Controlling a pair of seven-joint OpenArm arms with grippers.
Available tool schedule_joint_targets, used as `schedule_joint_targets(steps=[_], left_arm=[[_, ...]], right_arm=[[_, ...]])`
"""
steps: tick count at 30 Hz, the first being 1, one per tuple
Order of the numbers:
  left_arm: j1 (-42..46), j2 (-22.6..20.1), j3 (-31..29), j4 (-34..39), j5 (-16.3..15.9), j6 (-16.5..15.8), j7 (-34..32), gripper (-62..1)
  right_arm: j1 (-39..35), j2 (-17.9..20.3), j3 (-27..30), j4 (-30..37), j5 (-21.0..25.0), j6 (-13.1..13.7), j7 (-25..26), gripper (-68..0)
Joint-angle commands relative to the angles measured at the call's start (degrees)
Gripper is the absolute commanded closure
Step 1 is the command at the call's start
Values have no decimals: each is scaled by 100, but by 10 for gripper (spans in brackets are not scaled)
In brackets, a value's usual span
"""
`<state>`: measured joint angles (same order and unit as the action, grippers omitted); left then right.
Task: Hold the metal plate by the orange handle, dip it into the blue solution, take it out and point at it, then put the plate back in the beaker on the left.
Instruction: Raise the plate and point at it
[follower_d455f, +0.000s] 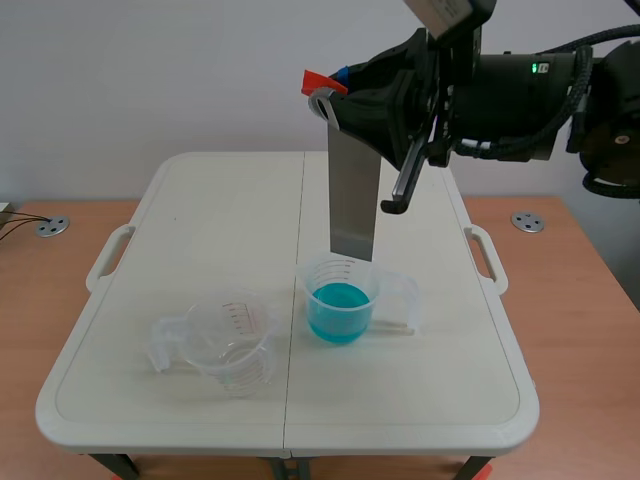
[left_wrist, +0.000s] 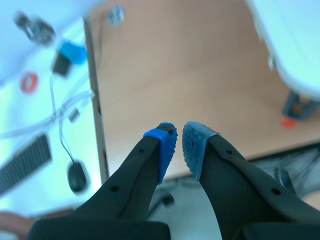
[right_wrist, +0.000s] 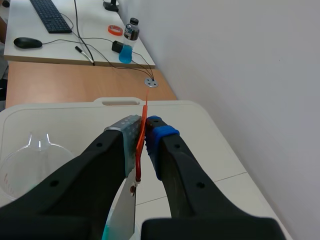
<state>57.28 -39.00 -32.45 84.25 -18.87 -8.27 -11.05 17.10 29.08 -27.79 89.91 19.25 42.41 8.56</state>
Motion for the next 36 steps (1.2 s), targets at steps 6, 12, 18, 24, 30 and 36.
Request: schedule_joint_targets(steps=[6,12,18,24,30,36], left_arm=[[-702,-511,474,516,-26,-824,42,-92],[-1937,-782,1569,584,-20,-1123,256,-92],[-3200,-726,2881,581,2,-1123,704,-92],[-4409,-284,4081,542,337,-1119,1215,-92],[-5292,306,5027,402,688,-1119,1587,-92],[-5897,800,5641,173,850,-1117,1947,-92]], right_arm=[[114,24,83,103,225,31,140,-13],[116,24,83,103,225,31,199,-13],[116,11,83,103,223,31,195,-13],[116,11,83,103,223,31,195,-13],[116,11,83,103,223,31,195,-13],[114,11,83,103,223,31,195,-13]])
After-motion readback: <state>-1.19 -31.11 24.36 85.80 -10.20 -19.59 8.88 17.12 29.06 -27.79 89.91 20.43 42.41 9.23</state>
